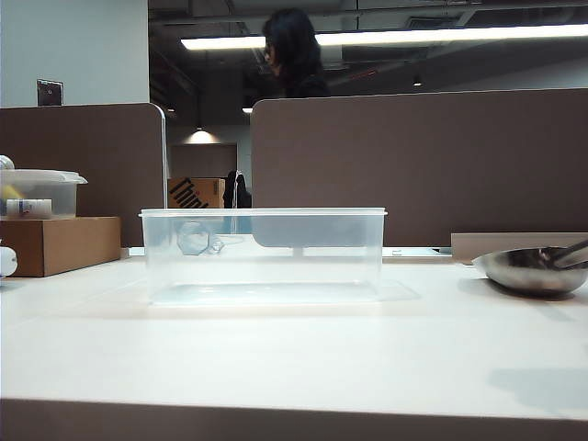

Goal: Pick up the metal ice scoop from the table and place it inside the transparent plastic box.

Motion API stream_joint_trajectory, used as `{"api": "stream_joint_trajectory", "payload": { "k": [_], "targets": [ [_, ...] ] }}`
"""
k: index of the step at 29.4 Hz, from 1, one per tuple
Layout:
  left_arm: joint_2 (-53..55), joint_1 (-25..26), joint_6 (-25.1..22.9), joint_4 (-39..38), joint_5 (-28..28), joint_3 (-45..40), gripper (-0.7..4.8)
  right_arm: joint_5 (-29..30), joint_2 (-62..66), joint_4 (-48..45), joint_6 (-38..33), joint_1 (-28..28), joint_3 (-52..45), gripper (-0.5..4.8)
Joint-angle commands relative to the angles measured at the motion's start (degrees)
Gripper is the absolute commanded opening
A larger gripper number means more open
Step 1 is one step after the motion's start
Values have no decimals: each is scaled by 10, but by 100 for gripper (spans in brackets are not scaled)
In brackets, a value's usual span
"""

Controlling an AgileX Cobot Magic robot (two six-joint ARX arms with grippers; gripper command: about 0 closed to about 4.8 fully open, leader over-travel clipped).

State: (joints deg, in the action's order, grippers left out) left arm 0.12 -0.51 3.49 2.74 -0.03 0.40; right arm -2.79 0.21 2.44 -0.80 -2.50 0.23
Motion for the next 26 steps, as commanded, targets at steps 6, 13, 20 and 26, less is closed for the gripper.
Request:
{"api": "stream_joint_trajectory", "payload": {
  "k": [6,13,20,26],
  "targets": [
    [2,-146,0,7,-3,0,21,3,0,-10,-109,0,-1,0],
    [48,-340,0,7,2,0,21,24,0,-14,-252,0,0,0],
    [93,-407,0,3,2,0,21,43,0,5,-331,0,35,0],
    [92,-407,0,2,1,0,21,0,29,96,-381,4,170,133]
  ]
}}
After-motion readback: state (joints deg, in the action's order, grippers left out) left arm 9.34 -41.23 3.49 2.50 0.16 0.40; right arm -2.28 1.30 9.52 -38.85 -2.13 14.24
